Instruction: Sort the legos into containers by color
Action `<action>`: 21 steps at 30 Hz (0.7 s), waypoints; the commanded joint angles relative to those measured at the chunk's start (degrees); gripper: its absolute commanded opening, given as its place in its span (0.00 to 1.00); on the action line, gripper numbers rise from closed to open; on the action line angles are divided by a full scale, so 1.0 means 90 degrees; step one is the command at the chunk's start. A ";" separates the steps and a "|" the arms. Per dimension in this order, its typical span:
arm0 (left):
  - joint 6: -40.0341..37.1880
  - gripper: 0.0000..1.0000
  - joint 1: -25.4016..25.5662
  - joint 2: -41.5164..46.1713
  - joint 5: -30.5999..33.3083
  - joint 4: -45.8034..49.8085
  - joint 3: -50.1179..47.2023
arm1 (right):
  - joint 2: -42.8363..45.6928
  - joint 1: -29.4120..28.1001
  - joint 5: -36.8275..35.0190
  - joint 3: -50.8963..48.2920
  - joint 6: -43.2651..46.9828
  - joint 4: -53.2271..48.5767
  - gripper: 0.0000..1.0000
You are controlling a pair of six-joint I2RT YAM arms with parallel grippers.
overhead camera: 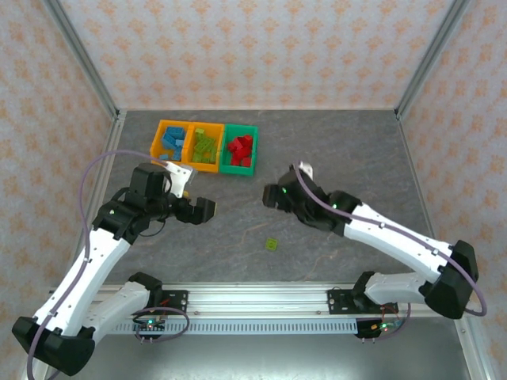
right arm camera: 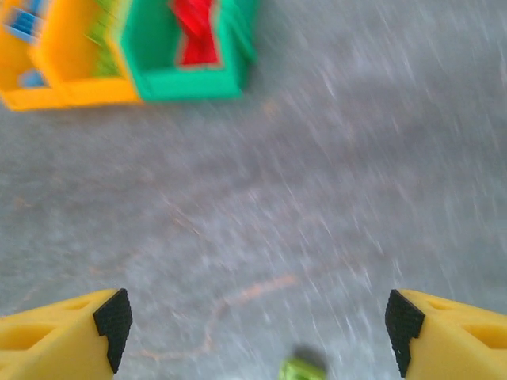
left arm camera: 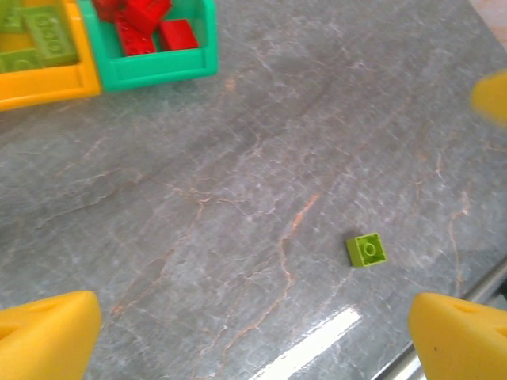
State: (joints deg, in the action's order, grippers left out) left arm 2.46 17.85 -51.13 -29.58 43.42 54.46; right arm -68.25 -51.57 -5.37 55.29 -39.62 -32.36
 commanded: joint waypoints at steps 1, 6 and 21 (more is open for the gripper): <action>-0.0304 1.00 -0.0011 -0.0173 -0.0596 -0.0143 -0.0030 | -0.0066 -0.0239 0.0286 -0.0671 -0.1784 -0.0441 0.85; -0.0535 1.00 -0.0003 -0.0476 -0.0456 0.0106 0.0072 | -0.1170 -0.0594 0.0801 -0.0403 -0.1877 -0.0925 0.89; -0.0642 1.00 0.0159 -0.0646 -0.0154 0.0293 0.0068 | -0.3148 -0.0880 0.0922 0.0061 -0.1964 -0.0369 0.54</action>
State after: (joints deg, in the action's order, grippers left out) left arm -1.80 18.76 -56.90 -32.38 44.36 54.43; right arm -96.90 -58.74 3.57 56.99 -55.22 -36.07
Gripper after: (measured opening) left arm 0.998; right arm 0.580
